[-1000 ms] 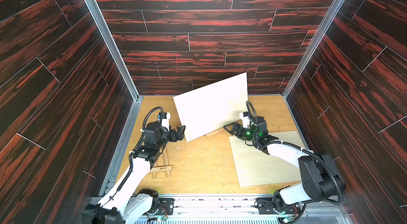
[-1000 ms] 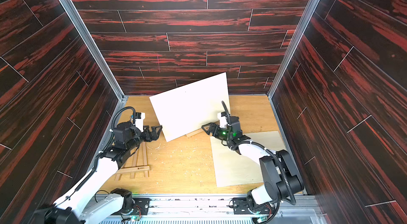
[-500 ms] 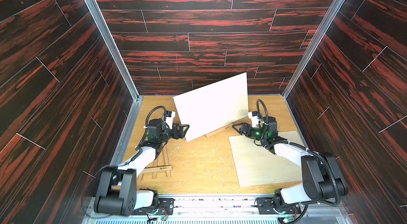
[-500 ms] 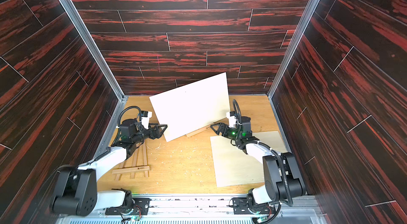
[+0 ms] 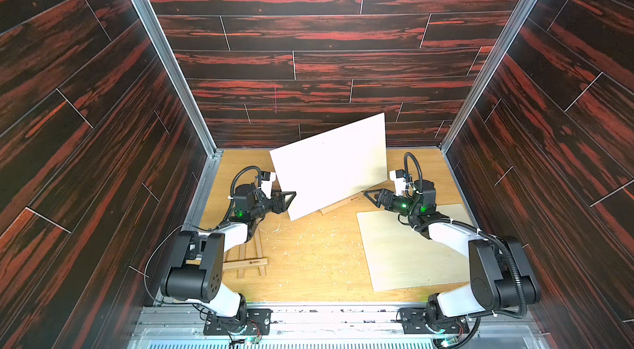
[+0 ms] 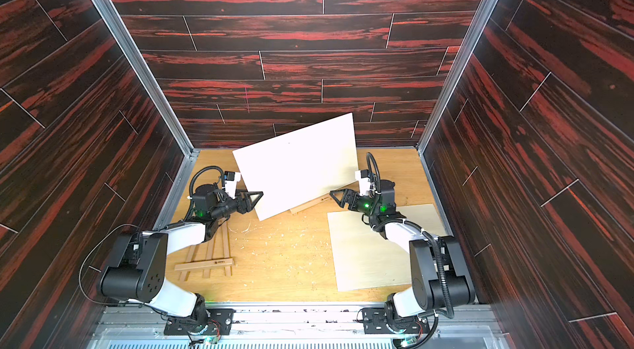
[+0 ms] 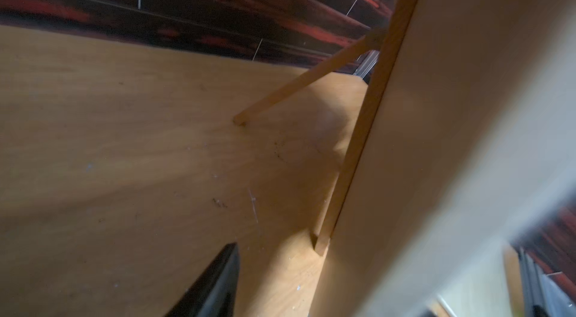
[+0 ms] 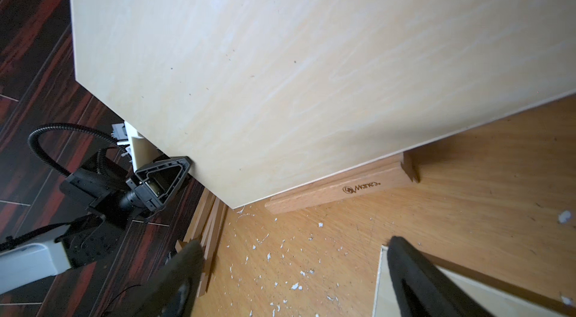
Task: Disassemble the easel
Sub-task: Pick up the easel from the drawing board.
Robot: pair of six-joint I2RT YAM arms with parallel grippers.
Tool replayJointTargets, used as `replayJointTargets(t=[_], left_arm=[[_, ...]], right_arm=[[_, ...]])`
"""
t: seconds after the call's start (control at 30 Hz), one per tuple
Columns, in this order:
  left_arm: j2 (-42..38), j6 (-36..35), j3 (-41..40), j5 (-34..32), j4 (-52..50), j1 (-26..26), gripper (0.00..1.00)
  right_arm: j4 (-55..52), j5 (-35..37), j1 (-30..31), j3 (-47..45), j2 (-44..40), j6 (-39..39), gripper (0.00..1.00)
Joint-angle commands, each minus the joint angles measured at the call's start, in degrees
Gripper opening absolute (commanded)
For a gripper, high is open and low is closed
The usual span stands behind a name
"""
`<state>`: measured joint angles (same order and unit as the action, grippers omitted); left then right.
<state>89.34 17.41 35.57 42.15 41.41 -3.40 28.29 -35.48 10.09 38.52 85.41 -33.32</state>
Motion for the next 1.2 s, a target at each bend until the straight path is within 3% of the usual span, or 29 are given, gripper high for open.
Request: replayJointTargets(t=[0.0,0.5,0.73,0.97,1.17], left_arm=[[-0.1,-0.4,2.51,2.6,4.25,1.32,0.52],[1.89,0.37,4.54,7.17,4.77,1.82,0.17],[1.37,-3.04,6.32,9.86,-2.24,1.82,0.01],[1.45,-7.88,8.63,13.01,-12.22,1.81,0.0],[1.61,-13.5,11.18,13.39,-21.62,1.87,0.0]], right_arm=[[1.53,-1.66,-0.34,0.67,2.5,1.66,0.95],[8.54,-2.86,-0.41,2.16,8.56,-1.7,0.95],[14.87,-3.36,-1.9,1.73,12.09,-5.24,0.95],[28.22,-4.18,-6.12,4.1,21.07,-13.08,0.99],[25.5,0.12,-6.13,11.85,27.59,-13.4,0.99]])
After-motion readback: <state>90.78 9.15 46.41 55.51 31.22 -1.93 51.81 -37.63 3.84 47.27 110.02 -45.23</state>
